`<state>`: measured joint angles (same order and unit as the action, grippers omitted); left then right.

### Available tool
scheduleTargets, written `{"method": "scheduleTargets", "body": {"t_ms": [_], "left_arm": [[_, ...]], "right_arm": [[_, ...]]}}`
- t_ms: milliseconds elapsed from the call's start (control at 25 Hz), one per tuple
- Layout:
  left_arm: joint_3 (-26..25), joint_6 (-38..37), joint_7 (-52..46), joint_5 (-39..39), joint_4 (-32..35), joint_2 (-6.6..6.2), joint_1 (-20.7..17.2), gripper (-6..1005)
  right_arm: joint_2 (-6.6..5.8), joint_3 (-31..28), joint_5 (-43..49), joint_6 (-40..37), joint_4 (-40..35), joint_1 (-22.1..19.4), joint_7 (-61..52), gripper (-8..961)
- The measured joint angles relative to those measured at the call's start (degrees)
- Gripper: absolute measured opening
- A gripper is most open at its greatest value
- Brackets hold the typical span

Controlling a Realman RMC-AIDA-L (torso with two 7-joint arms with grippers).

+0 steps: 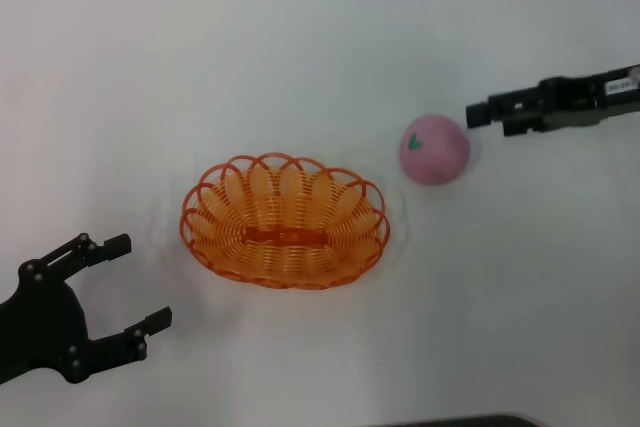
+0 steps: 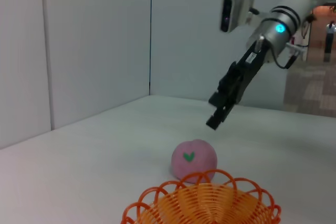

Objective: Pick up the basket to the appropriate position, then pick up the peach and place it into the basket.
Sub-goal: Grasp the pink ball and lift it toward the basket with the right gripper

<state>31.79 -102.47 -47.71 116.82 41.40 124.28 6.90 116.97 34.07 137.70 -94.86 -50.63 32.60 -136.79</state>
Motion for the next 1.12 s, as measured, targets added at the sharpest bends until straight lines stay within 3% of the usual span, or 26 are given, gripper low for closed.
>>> {"method": "scheduleTargets", "body": {"t_ms": [120, 600, 1120], "left_arm": [[0.0, 0.0, 0.0, 0.1, 0.0, 0.0, 0.0, 875], [0.0, 0.1, -0.1, 0.1, 0.0, 0.0, -0.1, 875], [-0.9, -0.4, -0.2, 0.1, 0.0, 0.0, -0.3, 874]], "right_arm": [[0.49, 2.4, 6.9, 1.9, -1.8, 2.5, -3.1, 923], [2.29, 9.4, 18.5, 2.5, -6.3, 10.6, -7.8, 921], [3.26, 17.1, 19.0, 4.7, -5.0, 13.2, -10.6, 920]]}}
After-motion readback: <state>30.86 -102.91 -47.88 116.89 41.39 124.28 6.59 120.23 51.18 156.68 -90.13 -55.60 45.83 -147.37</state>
